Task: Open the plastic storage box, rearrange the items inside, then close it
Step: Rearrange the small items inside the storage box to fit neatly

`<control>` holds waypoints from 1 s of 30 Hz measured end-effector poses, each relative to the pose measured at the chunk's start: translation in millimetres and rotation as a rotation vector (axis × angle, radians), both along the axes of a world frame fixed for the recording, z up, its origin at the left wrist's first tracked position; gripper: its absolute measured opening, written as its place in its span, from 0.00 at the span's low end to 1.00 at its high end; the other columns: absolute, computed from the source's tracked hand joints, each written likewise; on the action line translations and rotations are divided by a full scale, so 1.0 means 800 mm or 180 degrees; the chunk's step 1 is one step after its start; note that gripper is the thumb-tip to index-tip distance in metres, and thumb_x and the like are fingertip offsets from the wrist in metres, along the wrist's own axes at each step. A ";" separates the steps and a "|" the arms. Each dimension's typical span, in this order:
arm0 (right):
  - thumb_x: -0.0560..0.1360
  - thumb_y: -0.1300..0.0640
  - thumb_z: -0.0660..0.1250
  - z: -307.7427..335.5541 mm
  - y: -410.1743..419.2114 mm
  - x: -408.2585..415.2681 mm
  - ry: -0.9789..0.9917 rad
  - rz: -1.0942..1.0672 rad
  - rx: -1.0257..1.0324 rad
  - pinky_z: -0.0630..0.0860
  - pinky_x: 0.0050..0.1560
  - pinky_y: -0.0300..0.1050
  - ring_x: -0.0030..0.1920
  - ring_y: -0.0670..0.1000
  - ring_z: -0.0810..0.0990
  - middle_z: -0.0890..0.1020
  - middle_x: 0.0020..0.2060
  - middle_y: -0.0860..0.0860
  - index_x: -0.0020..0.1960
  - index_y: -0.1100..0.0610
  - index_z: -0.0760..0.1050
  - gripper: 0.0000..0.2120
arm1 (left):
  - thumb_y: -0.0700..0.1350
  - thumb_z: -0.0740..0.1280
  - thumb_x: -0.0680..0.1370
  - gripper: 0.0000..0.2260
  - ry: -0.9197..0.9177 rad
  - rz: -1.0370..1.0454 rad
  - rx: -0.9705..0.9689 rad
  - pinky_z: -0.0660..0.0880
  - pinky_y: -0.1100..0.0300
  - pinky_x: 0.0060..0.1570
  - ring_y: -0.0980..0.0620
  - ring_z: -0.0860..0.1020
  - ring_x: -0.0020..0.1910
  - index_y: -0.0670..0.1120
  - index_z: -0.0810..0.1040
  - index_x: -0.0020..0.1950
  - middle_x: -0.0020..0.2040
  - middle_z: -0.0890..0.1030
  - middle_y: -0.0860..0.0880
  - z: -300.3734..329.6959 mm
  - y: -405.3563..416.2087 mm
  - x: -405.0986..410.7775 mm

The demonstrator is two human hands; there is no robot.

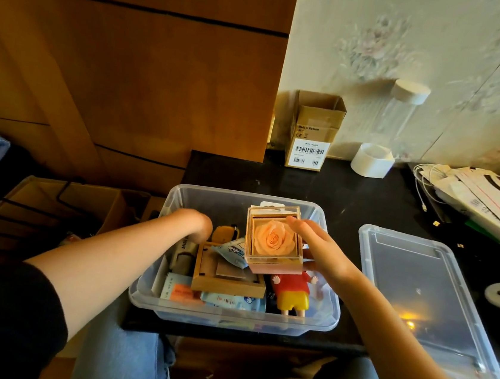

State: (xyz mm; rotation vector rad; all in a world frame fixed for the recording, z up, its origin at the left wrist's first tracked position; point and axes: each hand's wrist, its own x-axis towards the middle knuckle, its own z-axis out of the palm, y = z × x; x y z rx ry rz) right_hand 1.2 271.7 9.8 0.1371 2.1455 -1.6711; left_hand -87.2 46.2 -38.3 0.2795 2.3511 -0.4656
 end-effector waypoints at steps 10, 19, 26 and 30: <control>0.66 0.34 0.56 -0.001 -0.001 0.000 0.0013 -0.0008 -0.0017 0.75 0.33 0.32 0.48 0.46 0.78 0.77 0.49 0.43 0.63 0.46 0.64 0.29 | 0.37 0.60 0.78 0.29 0.0901 -0.0948 -0.0064 0.73 0.56 0.41 0.43 0.79 0.52 0.42 0.51 0.76 0.56 0.79 0.42 0.003 -0.022 0.033; 0.73 0.37 0.56 -0.007 -0.003 -0.004 -0.0024 -0.0109 -0.0021 0.75 0.42 0.40 0.55 0.51 0.76 0.77 0.53 0.47 0.63 0.47 0.66 0.23 | 0.35 0.59 0.78 0.17 0.2062 -0.0975 0.0889 0.67 0.57 0.32 0.45 0.79 0.43 0.41 0.65 0.66 0.48 0.80 0.44 0.039 -0.049 0.023; 0.74 0.38 0.56 -0.012 -0.007 -0.003 -0.0062 -0.0069 0.0053 0.73 0.38 0.38 0.49 0.46 0.76 0.77 0.48 0.43 0.62 0.46 0.65 0.20 | 0.36 0.58 0.78 0.08 0.1218 0.0258 0.1322 0.64 0.59 0.28 0.52 0.72 0.33 0.40 0.71 0.56 0.36 0.73 0.49 0.022 -0.036 0.020; 0.73 0.38 0.56 -0.011 -0.007 -0.003 -0.0059 -0.0077 0.0051 0.73 0.38 0.37 0.48 0.45 0.76 0.77 0.48 0.42 0.62 0.46 0.65 0.21 | 0.52 0.59 0.79 0.15 0.1030 0.0593 0.0927 0.64 0.59 0.28 0.52 0.72 0.31 0.45 0.75 0.39 0.33 0.74 0.49 0.009 -0.021 0.019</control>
